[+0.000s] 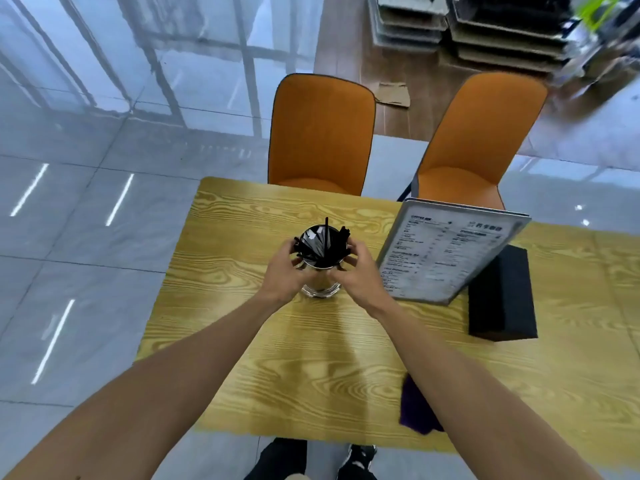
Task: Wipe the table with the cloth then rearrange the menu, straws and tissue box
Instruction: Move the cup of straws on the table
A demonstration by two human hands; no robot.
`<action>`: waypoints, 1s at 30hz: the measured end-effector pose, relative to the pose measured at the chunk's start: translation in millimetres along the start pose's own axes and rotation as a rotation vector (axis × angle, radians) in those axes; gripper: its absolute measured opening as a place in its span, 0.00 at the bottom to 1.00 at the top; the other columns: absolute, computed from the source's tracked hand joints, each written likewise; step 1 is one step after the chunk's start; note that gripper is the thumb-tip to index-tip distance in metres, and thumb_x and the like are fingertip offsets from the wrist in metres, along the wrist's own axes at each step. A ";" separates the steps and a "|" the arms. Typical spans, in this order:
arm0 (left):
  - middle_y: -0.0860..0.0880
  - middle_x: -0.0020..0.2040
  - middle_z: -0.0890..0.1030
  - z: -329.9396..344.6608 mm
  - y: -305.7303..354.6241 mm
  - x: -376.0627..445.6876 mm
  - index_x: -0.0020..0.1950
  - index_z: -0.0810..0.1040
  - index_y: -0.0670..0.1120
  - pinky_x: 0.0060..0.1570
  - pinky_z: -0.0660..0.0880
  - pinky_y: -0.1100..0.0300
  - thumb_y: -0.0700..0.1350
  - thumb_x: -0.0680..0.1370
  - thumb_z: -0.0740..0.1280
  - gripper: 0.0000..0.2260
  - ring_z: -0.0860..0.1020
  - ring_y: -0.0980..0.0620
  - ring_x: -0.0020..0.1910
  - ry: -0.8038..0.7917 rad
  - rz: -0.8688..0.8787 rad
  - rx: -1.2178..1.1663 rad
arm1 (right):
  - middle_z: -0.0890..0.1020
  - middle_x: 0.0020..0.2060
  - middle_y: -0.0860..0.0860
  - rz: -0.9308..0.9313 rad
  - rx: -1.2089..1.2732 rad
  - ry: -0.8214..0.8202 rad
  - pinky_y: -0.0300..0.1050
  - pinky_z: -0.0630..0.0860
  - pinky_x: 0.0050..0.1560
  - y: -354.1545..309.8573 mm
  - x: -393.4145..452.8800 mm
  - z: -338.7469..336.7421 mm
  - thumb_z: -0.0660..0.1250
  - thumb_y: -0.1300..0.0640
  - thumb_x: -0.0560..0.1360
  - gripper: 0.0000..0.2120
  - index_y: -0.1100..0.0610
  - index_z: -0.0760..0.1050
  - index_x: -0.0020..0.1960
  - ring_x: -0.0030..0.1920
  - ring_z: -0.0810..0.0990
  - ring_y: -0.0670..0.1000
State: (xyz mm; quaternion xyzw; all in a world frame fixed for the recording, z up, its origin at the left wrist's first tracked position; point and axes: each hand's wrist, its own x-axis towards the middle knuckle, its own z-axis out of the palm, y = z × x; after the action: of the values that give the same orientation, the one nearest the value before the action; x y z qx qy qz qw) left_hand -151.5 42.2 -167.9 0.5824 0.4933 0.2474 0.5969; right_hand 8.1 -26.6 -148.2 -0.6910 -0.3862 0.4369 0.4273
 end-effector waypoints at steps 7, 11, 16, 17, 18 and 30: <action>0.53 0.62 0.77 25.2 -0.2 -1.3 0.68 0.71 0.45 0.50 0.76 0.70 0.45 0.62 0.85 0.39 0.78 0.55 0.59 -0.027 -0.005 0.007 | 0.77 0.64 0.49 0.018 0.000 0.070 0.56 0.77 0.65 18.0 -10.2 -14.4 0.77 0.60 0.72 0.32 0.55 0.67 0.72 0.65 0.77 0.49; 0.54 0.62 0.77 31.1 2.1 1.0 0.68 0.70 0.47 0.48 0.76 0.73 0.46 0.61 0.85 0.39 0.77 0.60 0.56 -0.035 0.001 0.010 | 0.76 0.66 0.50 0.019 -0.075 0.107 0.56 0.76 0.65 24.2 -9.1 -16.6 0.78 0.57 0.72 0.34 0.54 0.66 0.73 0.66 0.75 0.49; 0.56 0.62 0.77 35.4 2.4 3.0 0.67 0.70 0.51 0.48 0.75 0.73 0.47 0.62 0.85 0.38 0.77 0.62 0.56 -0.055 0.011 0.006 | 0.74 0.68 0.50 0.024 -0.187 0.140 0.56 0.75 0.67 30.1 -9.2 -19.8 0.78 0.53 0.73 0.35 0.54 0.65 0.74 0.68 0.74 0.51; 0.56 0.62 0.77 36.0 2.2 3.6 0.67 0.70 0.51 0.48 0.76 0.72 0.47 0.62 0.85 0.38 0.77 0.63 0.56 -0.060 0.011 0.005 | 0.75 0.68 0.50 0.022 -0.210 0.149 0.56 0.75 0.66 31.3 -9.6 -20.6 0.77 0.52 0.73 0.34 0.54 0.66 0.74 0.67 0.75 0.50; 0.56 0.63 0.77 36.7 2.0 4.1 0.67 0.70 0.51 0.48 0.76 0.71 0.47 0.62 0.84 0.38 0.77 0.62 0.56 -0.064 0.010 0.004 | 0.76 0.67 0.49 0.023 -0.230 0.159 0.55 0.75 0.66 32.3 -9.9 -21.5 0.77 0.52 0.74 0.32 0.53 0.67 0.73 0.66 0.75 0.50; 0.57 0.61 0.77 46.3 0.1 8.8 0.69 0.70 0.49 0.49 0.75 0.72 0.47 0.63 0.84 0.39 0.77 0.58 0.58 -0.087 0.010 0.017 | 0.82 0.48 0.43 0.062 -0.246 0.239 0.35 0.79 0.44 38.5 -20.2 -26.7 0.76 0.49 0.74 0.23 0.54 0.72 0.65 0.46 0.82 0.39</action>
State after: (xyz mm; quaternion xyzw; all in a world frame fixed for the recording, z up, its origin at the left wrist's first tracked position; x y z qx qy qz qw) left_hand -107.4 29.0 -178.2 0.6001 0.4659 0.2208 0.6115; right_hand 32.7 -64.6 -171.7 -0.7967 -0.3615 0.3141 0.3686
